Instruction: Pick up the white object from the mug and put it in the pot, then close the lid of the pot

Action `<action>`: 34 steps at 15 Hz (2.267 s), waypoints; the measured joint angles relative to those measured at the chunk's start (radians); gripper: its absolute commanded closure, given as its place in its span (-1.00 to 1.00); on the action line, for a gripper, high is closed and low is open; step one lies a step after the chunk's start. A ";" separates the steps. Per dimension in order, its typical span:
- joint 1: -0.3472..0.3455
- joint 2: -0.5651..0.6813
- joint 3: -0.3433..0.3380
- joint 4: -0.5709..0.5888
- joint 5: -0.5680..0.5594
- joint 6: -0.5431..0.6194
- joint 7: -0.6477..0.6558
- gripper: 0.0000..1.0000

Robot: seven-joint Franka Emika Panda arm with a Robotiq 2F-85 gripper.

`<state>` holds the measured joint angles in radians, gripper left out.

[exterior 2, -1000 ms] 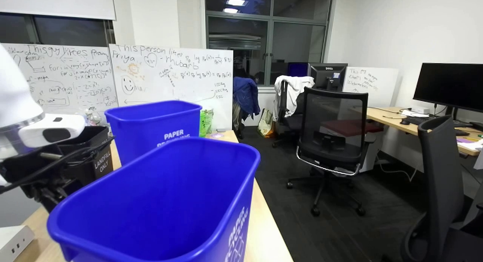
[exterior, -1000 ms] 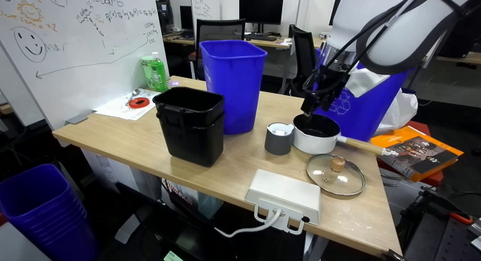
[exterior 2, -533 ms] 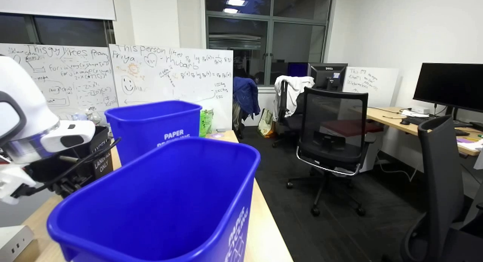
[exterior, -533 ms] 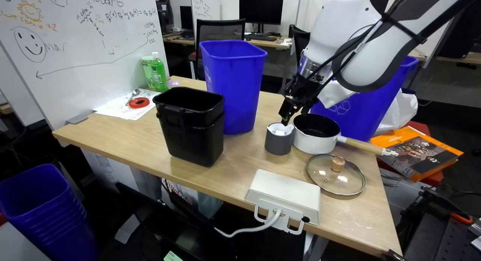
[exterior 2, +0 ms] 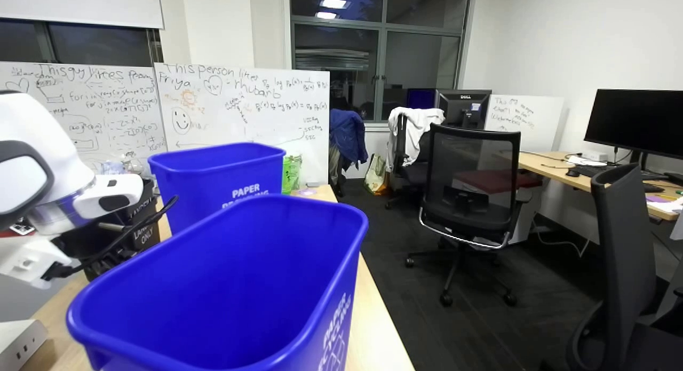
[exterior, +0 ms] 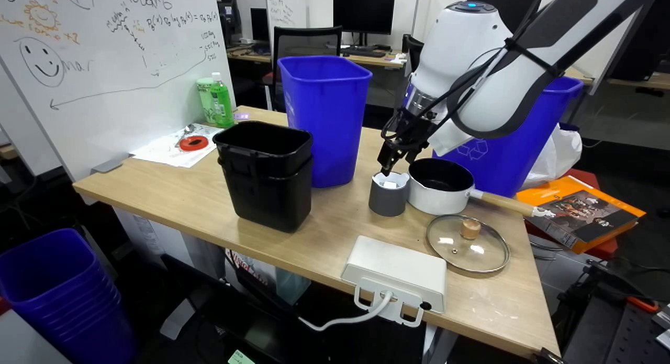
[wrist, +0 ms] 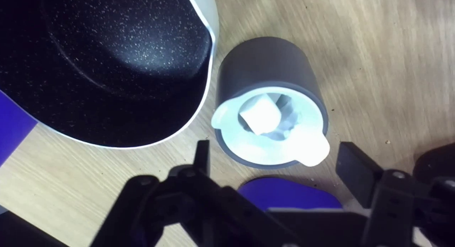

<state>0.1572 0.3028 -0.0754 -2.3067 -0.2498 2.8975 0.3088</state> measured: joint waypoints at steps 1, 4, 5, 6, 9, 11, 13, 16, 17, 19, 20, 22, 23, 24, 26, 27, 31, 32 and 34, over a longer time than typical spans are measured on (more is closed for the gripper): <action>0.009 0.005 -0.007 0.003 0.000 0.013 0.000 -0.03; 0.036 0.019 -0.034 0.009 0.000 0.031 0.000 -0.02; 0.043 0.023 -0.042 0.009 0.000 0.034 0.001 -0.04; 0.050 0.026 -0.050 0.009 0.000 0.037 0.001 -0.09; 0.073 0.034 -0.073 0.009 0.000 0.044 0.017 -0.15; 0.087 0.043 -0.082 0.009 0.000 0.051 0.030 -0.11; 0.097 0.053 -0.084 0.008 0.001 0.054 0.042 -0.06; 0.108 0.067 -0.088 0.008 0.002 0.055 0.051 0.03; 0.108 0.071 -0.091 0.008 0.002 0.057 0.051 -0.02; 0.108 0.077 -0.101 0.008 0.002 0.058 0.051 -0.08; 0.108 0.078 -0.104 0.007 0.003 0.058 0.051 -0.06; 0.107 0.079 -0.105 0.004 0.011 0.058 0.051 -0.05; 0.107 0.079 -0.104 0.002 0.018 0.059 0.051 -0.05; 0.107 0.079 -0.103 0.002 0.027 0.059 0.051 -0.02; 0.107 0.080 -0.098 0.002 0.045 0.060 0.051 0.00; 0.107 0.083 -0.093 0.001 0.054 0.061 0.050 -0.03; 0.105 0.094 -0.079 0.001 0.094 0.076 0.040 -0.08; 0.102 0.094 -0.075 -0.001 0.104 0.081 0.032 -0.08; 0.094 0.094 -0.064 -0.005 0.123 0.087 0.012 -0.06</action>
<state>0.2507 0.3965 -0.1393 -2.3118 -0.1264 2.9848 0.3212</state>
